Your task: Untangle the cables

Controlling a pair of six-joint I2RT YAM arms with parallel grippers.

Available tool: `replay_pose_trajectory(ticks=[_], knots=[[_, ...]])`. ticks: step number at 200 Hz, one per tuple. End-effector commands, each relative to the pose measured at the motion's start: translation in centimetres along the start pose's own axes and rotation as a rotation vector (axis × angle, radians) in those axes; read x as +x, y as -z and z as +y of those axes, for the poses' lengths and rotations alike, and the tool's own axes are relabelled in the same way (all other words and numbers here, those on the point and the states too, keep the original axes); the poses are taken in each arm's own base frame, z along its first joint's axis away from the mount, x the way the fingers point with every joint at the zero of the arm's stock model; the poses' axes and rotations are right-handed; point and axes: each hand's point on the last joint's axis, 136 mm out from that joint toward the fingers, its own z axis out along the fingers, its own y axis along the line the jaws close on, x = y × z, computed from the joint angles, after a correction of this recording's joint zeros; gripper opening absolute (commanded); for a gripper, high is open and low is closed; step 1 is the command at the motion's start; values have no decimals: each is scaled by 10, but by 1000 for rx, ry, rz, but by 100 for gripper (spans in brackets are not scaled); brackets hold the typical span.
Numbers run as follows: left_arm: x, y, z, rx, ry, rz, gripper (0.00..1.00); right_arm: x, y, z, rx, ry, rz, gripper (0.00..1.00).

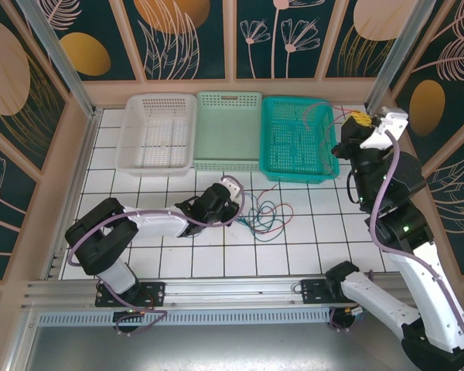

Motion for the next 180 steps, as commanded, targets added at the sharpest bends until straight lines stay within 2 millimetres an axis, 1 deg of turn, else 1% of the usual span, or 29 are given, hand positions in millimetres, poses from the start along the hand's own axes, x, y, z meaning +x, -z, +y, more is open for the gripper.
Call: replay_pose_trajectory(ticks=[1, 27, 41, 59, 72, 97, 113, 115, 127, 130, 148, 165, 180], knots=[[6, -4, 5, -28, -15, 16, 0, -12, -1, -3, 17, 11, -40, 0], [2, -6, 3, -23, -16, 15, 1, 19, -22, 12, -36, 27, 29, 0], [-2, -6, 3, -29, -15, 5, 2, 33, -36, 15, -39, 56, 67, 0], [-7, -5, 2, -22, -5, -12, 4, 53, -58, 5, 0, 92, 117, 0], [-8, -5, 1, -20, 0, -20, 5, 64, -72, -3, -6, 78, 147, 0], [-7, -4, 3, -29, -1, -20, 6, 75, -93, -18, -16, 30, 172, 0], [-6, -5, 4, -32, -4, -16, 6, 83, -106, -23, -36, 12, 199, 0], [-6, -5, 4, -32, -5, -18, 6, 87, -110, -23, -39, 11, 211, 0], [-7, -4, 4, -32, -5, -19, 7, 97, -122, -28, -28, 12, 241, 0], [-8, -4, 4, -32, -5, -21, 7, 102, -125, -25, -47, 11, 255, 0], [-9, -5, 4, -33, -8, -21, 7, 125, -143, -27, -63, 12, 330, 0], [-10, -5, 4, -38, -11, -25, 7, 158, -160, -31, -68, 6, 431, 0], [-11, -5, 4, -40, -15, -26, 8, 186, -170, -33, -76, 4, 508, 0]])
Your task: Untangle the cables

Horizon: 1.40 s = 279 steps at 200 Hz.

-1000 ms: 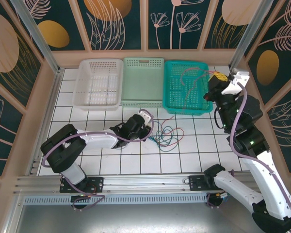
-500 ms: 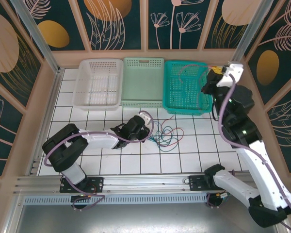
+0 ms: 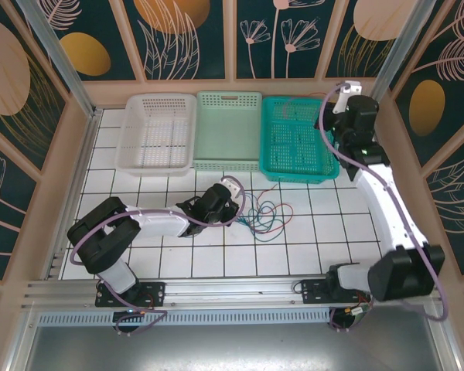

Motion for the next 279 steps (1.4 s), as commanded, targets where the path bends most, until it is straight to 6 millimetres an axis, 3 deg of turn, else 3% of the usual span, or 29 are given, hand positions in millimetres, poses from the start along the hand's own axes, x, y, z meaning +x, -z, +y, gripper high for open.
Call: replay_pose_trajectory(ticks=[1, 43, 66, 80, 88, 97, 106, 135, 156, 179, 214, 245, 266, 279], knots=[[-13, -1, 1, -18, -12, -31, 8, 17, -25, 6, -65, -18, 88, 0], [-10, -1, 3, -32, -21, -17, 8, 69, -61, -11, -16, -48, 248, 0], [-8, 0, 4, -38, -25, -11, 8, 86, -74, -22, 14, -78, 299, 0], [-7, 0, 5, -43, -26, -8, 8, 97, -82, -27, 30, -84, 343, 30], [-7, 0, 7, -48, -24, -7, 9, 100, -86, -27, 28, -80, 367, 57], [-8, 0, 7, -52, -23, -7, 9, 101, -87, -26, 22, -76, 392, 74], [-8, 0, 9, -61, -21, -7, 9, 98, -86, -22, 9, -72, 399, 81], [-9, 3, 14, -90, -13, -10, 9, 84, -62, -3, -38, -43, 344, 90], [-9, 2, 18, -122, -2, 1, 10, 84, -40, -2, -12, -48, 335, 91], [-7, -1, 21, -141, -1, 16, 10, 105, -13, 6, -20, -101, 424, 84], [-11, 1, 21, -137, 5, 0, 10, 175, 32, 37, -78, -147, 590, 78], [-9, 0, 20, -131, 5, 3, 10, 246, 68, 45, -103, -233, 713, 69], [-5, 0, 21, -134, -2, 14, 10, 270, 88, 42, -96, -307, 715, 54], [-3, 0, 22, -138, -9, 22, 10, 284, 96, 41, -97, -347, 725, 51]])
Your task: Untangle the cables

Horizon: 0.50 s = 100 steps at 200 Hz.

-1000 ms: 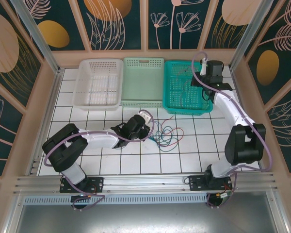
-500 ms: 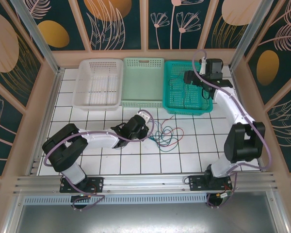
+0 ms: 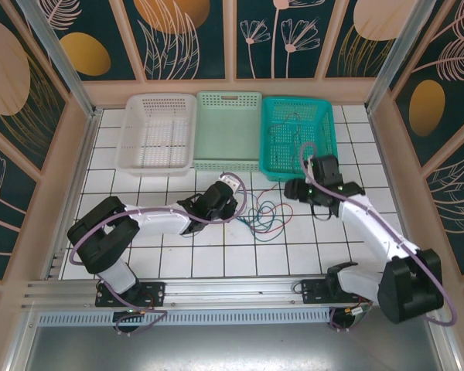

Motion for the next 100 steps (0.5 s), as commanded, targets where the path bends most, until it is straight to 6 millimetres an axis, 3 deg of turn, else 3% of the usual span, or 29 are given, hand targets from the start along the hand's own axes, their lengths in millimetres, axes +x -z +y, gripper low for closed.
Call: replay_pose_trajectory(ticks=[1, 80, 100], knots=[[7, -2, 4, -25, -6, 28, 10, 17, 5, 3, -58, -104, -14, 51], [5, 1, 6, -31, 12, 18, 10, 46, -34, -10, -37, -111, 42, 51], [4, 1, 6, -34, 9, 18, 10, 44, -41, -12, -31, -109, 37, 47]])
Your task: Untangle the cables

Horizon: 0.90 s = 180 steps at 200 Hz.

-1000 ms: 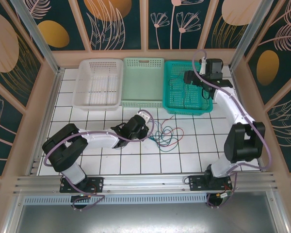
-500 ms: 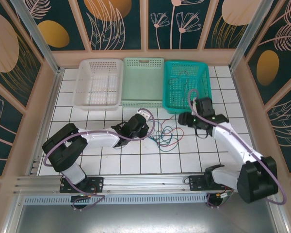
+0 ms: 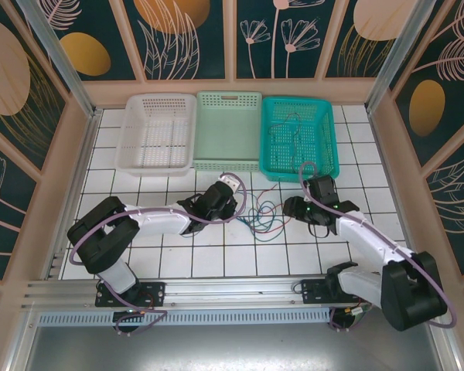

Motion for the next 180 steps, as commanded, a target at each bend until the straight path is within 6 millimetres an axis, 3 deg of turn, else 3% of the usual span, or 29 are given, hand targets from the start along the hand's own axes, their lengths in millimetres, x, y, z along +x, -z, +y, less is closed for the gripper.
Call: replay_pose_trajectory(ticks=[1, 50, 63, 82, 92, 109, 130, 152, 180], knots=[[3, 1, 3, -21, 8, 14, 10, -4, -9, 2, -16, 0, -24, 47], [3, 1, 5, -29, 9, 15, 10, -3, -23, -1, -8, 14, -24, 38], [3, 0, 5, -32, 7, 16, 10, -3, -24, 2, -24, 25, -27, 29], [3, 1, 10, -56, 13, 15, 10, -5, -20, 5, -27, 53, -47, 9], [3, 2, 13, -77, 20, 11, 10, -7, -14, 7, -21, 71, -69, 0], [4, 2, 20, -114, 32, 9, 11, -14, 3, 13, -28, 88, -108, 0], [8, -3, 24, -137, 35, 31, 10, -24, 31, 36, -85, 141, -155, 0], [12, -9, 24, -148, 36, 60, 10, -25, 55, 61, -154, 229, -161, 0], [11, -7, 29, -182, 49, 60, 11, -24, 74, 77, -156, 324, -162, 0]])
